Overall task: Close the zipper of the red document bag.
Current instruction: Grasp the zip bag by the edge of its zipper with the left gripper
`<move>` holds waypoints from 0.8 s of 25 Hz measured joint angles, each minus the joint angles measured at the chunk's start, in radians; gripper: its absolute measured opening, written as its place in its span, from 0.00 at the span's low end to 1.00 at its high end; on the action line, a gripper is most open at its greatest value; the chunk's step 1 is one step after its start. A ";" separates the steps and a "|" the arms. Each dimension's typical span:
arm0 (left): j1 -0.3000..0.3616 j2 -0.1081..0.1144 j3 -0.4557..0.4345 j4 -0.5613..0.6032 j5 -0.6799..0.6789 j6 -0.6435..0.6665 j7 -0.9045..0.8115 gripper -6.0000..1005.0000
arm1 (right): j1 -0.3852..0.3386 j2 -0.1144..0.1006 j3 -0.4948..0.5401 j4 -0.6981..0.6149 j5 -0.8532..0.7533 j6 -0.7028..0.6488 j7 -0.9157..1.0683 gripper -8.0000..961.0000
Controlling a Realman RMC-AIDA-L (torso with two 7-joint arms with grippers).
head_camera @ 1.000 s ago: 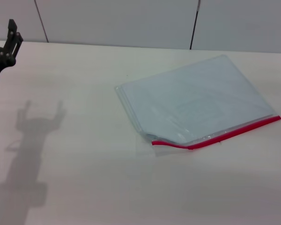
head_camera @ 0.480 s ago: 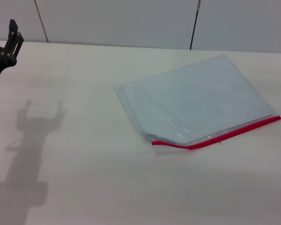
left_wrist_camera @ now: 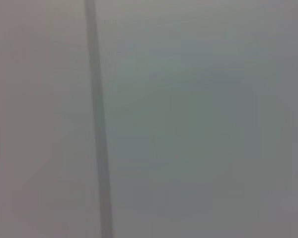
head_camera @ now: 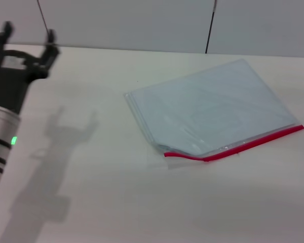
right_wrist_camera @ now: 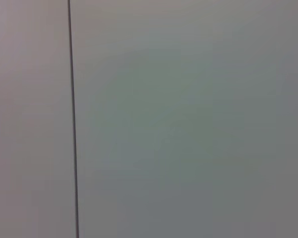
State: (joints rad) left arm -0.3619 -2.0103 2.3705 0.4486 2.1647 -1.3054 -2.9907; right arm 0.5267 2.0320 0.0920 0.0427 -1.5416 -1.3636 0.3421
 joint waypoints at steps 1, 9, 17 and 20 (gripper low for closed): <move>-0.006 0.008 0.031 0.015 0.000 0.009 0.000 0.89 | -0.001 0.000 0.000 -0.001 0.000 0.000 0.000 0.93; -0.032 0.135 0.238 0.211 0.001 0.113 -0.001 0.89 | -0.005 -0.001 0.000 -0.002 0.000 0.000 0.000 0.93; -0.037 0.310 0.284 0.541 0.002 0.379 0.002 0.89 | -0.005 -0.003 0.000 -0.004 0.000 0.000 0.000 0.93; -0.049 0.339 0.278 0.604 0.008 0.502 0.030 0.89 | -0.005 -0.003 0.000 -0.005 0.000 0.000 0.000 0.93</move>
State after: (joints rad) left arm -0.4106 -1.6717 2.6485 1.0531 2.1725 -0.8030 -2.9610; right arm 0.5215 2.0294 0.0920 0.0374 -1.5417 -1.3638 0.3421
